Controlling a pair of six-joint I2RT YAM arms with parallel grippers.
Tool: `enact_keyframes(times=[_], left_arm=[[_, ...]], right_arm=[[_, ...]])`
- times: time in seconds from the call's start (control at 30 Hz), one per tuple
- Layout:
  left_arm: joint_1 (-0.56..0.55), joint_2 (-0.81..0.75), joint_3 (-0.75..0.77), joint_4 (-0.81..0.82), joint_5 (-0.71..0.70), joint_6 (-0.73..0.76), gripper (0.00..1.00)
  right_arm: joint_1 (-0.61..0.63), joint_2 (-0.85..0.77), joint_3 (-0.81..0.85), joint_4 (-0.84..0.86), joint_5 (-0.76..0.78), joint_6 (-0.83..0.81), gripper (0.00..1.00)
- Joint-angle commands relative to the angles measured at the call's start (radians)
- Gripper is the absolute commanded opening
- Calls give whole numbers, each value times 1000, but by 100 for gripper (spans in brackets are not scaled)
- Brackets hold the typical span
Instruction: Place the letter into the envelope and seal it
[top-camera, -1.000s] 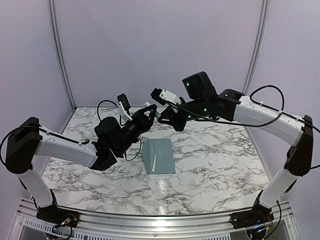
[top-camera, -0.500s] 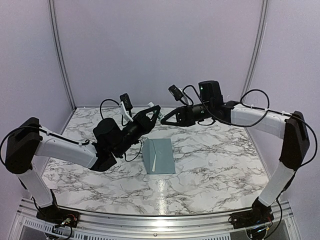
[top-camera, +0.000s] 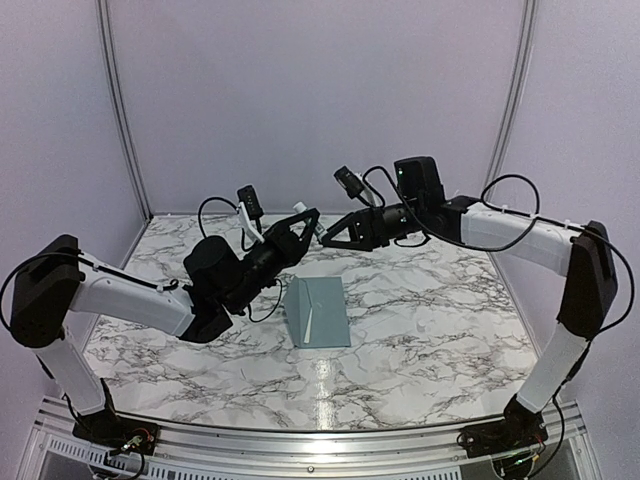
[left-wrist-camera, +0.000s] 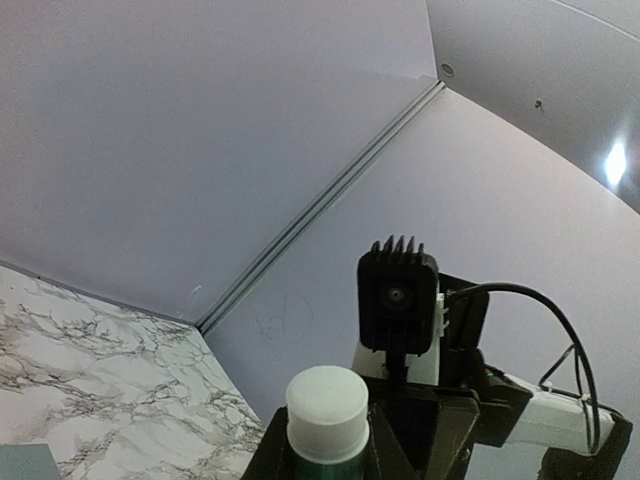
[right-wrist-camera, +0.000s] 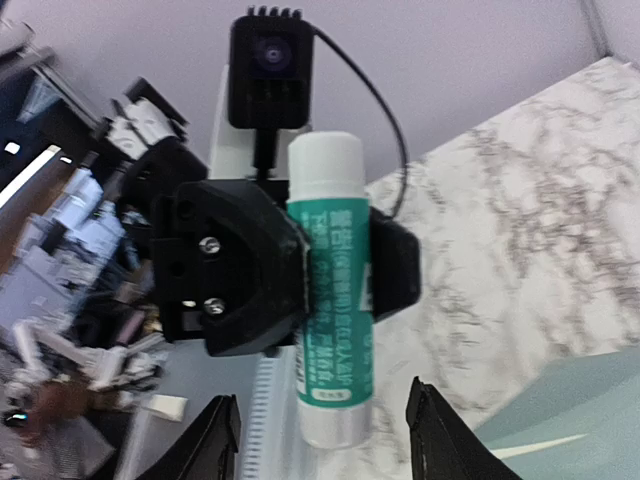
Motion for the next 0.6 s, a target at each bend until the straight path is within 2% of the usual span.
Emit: enact_keyframes(times=[0.0, 0.07, 0.13, 0.4, 0.57], left_arm=[[6, -50, -28, 7, -127, 2, 0], [6, -56, -36, 7, -159, -2, 0], [5, -57, -38, 7, -179, -10, 0], [5, -48, -36, 7, -197, -47, 0], [5, -45, -35, 8, -195, -50, 0]], right_arm=[[73, -101, 118, -465, 630, -544, 54], [119, -120, 113, -470, 835, -589, 54], [152, -126, 119, -474, 968, -607, 54], [250, -98, 208, -488, 1171, -656, 50], [277, -65, 262, -497, 1172, -662, 46]])
